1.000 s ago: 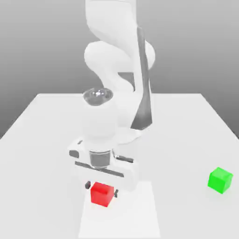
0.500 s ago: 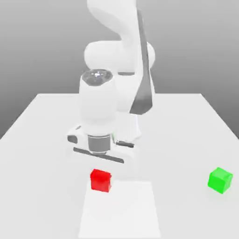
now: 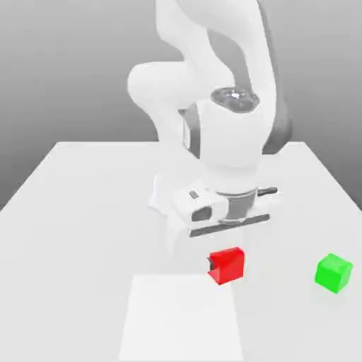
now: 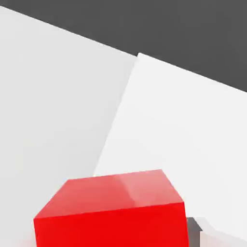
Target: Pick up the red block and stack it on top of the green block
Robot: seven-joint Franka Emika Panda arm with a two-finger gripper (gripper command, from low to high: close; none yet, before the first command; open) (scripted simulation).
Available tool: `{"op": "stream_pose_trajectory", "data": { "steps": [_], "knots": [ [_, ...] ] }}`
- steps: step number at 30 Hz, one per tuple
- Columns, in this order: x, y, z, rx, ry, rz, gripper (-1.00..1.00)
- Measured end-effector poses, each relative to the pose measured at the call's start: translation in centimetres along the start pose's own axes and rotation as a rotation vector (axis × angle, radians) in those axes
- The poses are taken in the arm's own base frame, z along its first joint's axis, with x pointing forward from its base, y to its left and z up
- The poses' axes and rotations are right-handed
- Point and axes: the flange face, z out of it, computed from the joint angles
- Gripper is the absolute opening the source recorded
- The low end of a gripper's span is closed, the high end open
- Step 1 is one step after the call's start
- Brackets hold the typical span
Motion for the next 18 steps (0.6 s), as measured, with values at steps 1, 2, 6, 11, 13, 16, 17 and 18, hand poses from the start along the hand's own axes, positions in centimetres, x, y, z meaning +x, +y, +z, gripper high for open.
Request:
{"op": "stream_pose_trajectory", "data": {
  "steps": [1,2,6,11,13,16,17,18],
  "knots": [
    [-0.9,-2.3,-0.2,0.000,0.000,-0.105,-1.00],
    [-2.0,-4.5,-0.3,0.000,0.000,-0.211,-1.00],
    [-6.8,-12.3,-1.2,0.000,0.000,-0.648,-1.00],
    [-9.3,-15.9,0.3,0.002,0.000,-0.898,-1.00],
    [-9.2,-16.0,2.4,0.003,0.001,-0.904,-1.00],
    [-9.3,-15.8,4.4,0.001,0.001,-0.904,1.00],
    [-9.3,-15.8,4.4,0.001,0.001,-0.904,1.00],
    [-9.3,-15.8,4.4,0.001,0.001,-0.904,1.00]
  ]
}}
